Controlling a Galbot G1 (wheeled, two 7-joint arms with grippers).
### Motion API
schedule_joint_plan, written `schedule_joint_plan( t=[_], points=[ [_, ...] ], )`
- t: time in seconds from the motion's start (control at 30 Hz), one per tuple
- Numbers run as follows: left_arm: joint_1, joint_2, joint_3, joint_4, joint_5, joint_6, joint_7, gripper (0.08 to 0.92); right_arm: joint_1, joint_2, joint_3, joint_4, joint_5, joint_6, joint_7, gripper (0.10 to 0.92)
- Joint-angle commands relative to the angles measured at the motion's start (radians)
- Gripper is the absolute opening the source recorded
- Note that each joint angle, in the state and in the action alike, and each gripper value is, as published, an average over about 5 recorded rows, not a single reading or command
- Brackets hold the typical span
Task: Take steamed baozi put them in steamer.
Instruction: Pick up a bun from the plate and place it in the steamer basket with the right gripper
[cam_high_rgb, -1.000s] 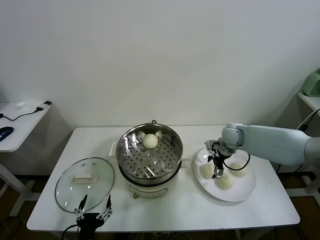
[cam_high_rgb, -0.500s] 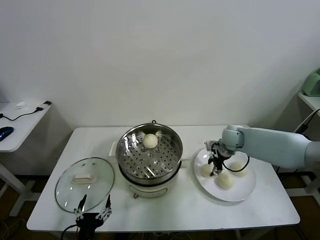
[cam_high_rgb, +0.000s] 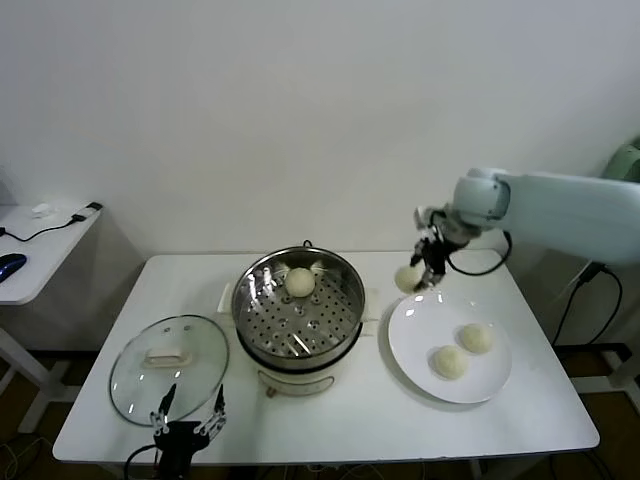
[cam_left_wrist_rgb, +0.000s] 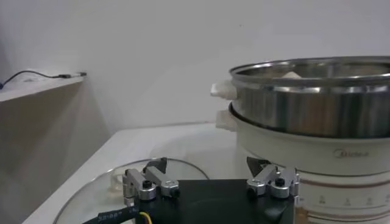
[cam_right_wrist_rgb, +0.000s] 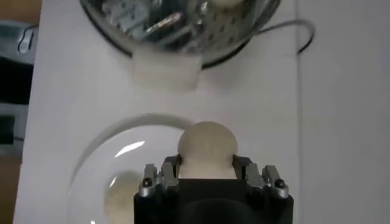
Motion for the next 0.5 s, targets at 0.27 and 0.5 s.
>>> schedule_joint_plan(
  t=[0.27,0.5],
  points=[
    [0.004,-0.001,0.002,-0.023,0.010,0.005,0.000,0.823,-0.063,0.451,0.109,0.002,0.247,-0.165,0.165,0.594],
    [0.015,-0.006,-0.002,-0.027,0.010,0.004,0.000,0.823,-0.255,0.506,0.124,-0.127,0.131,-0.183,0.200,0.594]
  ],
)
